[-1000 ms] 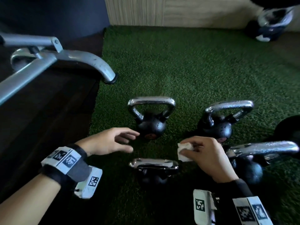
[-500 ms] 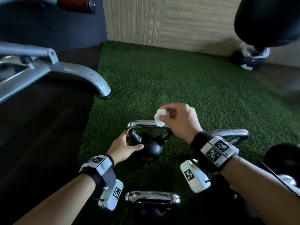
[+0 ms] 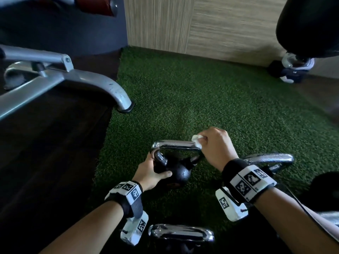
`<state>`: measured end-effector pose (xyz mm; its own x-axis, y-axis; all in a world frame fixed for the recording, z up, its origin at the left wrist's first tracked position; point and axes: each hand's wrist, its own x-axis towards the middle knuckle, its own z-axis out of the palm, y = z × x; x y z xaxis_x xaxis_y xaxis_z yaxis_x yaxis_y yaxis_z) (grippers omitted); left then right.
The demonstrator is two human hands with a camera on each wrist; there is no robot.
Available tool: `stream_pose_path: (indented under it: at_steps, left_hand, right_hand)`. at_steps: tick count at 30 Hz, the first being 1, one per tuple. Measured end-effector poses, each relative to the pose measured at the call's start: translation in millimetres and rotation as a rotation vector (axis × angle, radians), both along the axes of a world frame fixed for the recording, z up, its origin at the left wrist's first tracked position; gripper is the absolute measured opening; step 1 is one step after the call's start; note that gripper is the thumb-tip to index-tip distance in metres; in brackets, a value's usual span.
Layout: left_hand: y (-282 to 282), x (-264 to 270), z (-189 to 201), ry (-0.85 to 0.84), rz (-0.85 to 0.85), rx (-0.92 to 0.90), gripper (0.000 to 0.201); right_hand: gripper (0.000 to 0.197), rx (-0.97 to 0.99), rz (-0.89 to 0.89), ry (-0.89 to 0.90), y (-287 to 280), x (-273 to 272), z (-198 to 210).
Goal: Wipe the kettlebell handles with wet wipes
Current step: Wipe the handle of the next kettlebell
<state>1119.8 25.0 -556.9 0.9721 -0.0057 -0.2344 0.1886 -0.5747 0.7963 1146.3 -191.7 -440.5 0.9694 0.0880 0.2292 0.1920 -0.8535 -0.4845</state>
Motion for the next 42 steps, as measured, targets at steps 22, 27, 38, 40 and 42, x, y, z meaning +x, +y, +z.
stream_pose_path:
  at_steps: [22, 27, 38, 40, 42]
  left_hand:
    - [-2, -3, 4, 0.05, 0.005, 0.052, 0.092]
    - [4, -11, 4, 0.176, -0.041, 0.268, 0.06]
    - [9, -25, 99, 0.276, -0.061, -0.676, 0.037]
    - [4, -26, 106, 0.272, -0.047, -0.761, 0.036]
    - [-2, -27, 106, 0.273, -0.058, -0.803, 0.036]
  right_hand:
    - [0.027, 0.929, -0.37, 0.588, -14, -11, -87]
    - [0.012, 0.975, -0.383, 0.731, -28, -19, -76]
    - [0.013, 0.888, 0.179, 0.516, 10, -47, -14]
    - [0.019, 0.764, 0.192, 0.41, 15, -47, -10]
    - [0.023, 0.665, 0.16, 0.298, 20, -50, -9]
